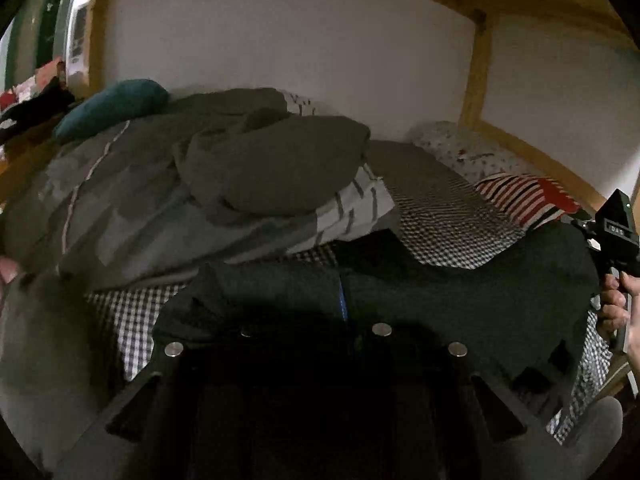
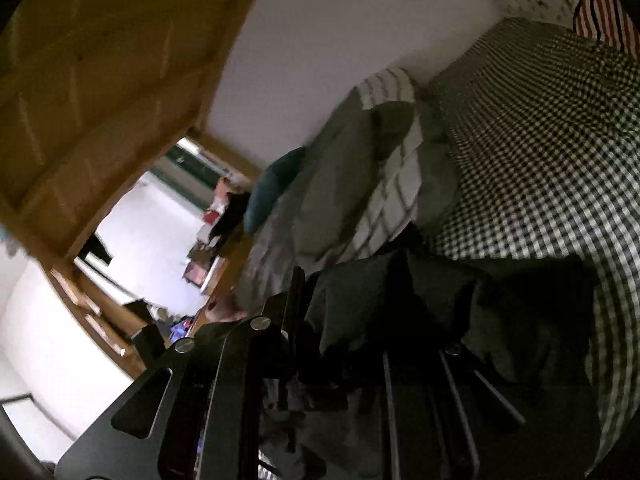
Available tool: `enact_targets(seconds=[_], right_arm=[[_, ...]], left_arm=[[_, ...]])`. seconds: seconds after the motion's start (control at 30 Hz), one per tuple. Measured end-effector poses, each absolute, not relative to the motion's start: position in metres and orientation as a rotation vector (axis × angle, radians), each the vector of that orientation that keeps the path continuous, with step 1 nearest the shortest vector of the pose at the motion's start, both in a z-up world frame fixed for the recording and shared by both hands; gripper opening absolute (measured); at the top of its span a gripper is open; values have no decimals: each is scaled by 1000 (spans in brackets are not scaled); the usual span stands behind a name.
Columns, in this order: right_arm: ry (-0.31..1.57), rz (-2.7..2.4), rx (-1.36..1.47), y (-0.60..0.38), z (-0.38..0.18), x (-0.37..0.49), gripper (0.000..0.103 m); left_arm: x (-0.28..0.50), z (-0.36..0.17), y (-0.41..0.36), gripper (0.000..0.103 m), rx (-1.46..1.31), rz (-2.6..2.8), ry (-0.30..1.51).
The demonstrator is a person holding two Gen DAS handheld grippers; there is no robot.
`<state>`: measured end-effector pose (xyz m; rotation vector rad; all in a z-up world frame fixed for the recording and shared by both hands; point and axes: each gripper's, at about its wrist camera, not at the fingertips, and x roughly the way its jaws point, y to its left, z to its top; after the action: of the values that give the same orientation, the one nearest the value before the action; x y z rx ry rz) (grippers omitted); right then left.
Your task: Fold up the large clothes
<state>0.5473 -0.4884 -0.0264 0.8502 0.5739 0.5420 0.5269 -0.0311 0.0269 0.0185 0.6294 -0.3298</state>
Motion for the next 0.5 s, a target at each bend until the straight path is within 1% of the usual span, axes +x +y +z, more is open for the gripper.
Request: enact_targets(seconds=[0.2, 0.27, 0.3, 0.37, 0.4, 0.47, 0.5], right_arm=[[693, 433, 922, -494, -59, 636, 14], [801, 357, 982, -498, -82, 663, 15], [890, 321, 1036, -503, -98, 679, 15], [960, 294, 1094, -510, -114, 697, 15], [969, 301, 1095, -511, -116, 700, 16], [993, 353, 1106, -515, -112, 709, 23], [994, 392, 1114, -517, -108, 710, 31]], left_arm=[[621, -6, -27, 19, -46, -334, 747], [651, -23, -27, 23, -91, -354, 813], [664, -32, -26, 24, -121, -362, 853], [691, -56, -18, 30, -224, -395, 931], [696, -64, -14, 31, -255, -401, 949], [709, -79, -4, 32, -335, -417, 971], [713, -85, -1, 32, -367, -430, 971]])
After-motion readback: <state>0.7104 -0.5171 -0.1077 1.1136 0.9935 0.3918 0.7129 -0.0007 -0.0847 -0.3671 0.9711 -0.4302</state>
